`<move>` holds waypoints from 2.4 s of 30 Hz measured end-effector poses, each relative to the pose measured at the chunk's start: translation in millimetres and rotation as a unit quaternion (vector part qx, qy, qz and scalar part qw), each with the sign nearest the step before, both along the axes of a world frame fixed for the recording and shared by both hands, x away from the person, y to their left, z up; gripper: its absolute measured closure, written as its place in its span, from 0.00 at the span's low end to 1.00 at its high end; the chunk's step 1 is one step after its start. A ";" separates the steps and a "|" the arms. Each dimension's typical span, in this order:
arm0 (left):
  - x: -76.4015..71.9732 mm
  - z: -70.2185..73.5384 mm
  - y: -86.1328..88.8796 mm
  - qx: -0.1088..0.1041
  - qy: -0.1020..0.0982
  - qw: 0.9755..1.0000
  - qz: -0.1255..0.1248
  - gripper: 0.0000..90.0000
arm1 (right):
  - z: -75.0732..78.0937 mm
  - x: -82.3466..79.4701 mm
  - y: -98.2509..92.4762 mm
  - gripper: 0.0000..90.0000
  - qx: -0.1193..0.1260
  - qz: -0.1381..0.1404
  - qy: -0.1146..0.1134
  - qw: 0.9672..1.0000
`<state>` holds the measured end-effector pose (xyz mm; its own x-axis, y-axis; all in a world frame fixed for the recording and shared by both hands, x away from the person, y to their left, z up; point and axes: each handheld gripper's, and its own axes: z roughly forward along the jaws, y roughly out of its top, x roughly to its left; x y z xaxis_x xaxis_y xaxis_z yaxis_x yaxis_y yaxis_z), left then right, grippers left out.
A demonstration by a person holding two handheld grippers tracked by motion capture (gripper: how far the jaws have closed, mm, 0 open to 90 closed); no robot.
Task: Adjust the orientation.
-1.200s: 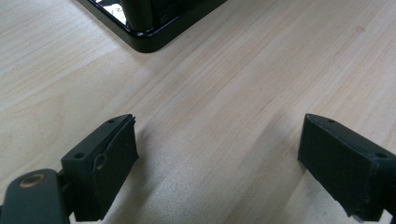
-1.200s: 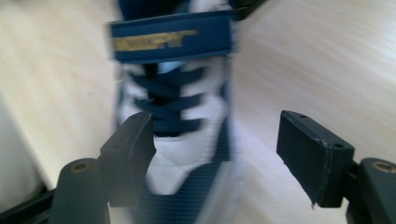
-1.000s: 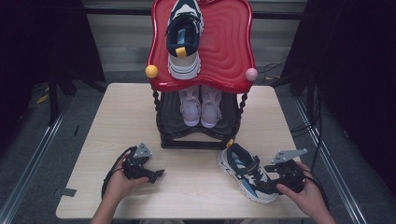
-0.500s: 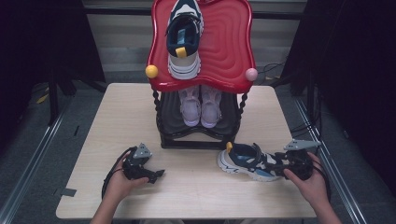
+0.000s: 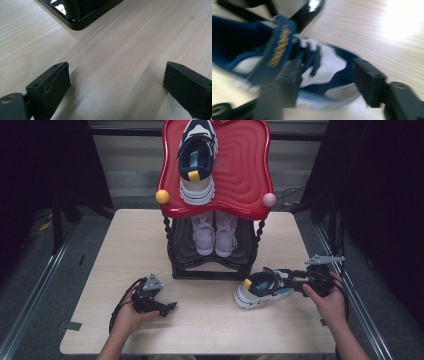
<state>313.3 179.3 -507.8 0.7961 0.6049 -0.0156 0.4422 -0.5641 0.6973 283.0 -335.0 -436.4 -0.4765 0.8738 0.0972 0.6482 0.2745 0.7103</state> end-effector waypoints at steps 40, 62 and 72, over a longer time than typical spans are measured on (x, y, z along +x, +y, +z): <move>-0.5 -1.7 -2.6 -0.003 0.000 1.000 -0.002 0.02 | 9.6 -16.4 121.0 0.68 -0.024 0.177 0.030 0.983; 0.0 -0.8 -3.5 0.004 0.004 1.000 -0.003 0.02 | 24.3 -22.2 90.8 0.64 0.002 0.142 0.018 0.990; 0.2 -1.4 -2.5 0.000 0.001 1.000 -0.007 0.01 | 15.5 6.3 120.7 0.70 0.002 0.123 0.028 0.992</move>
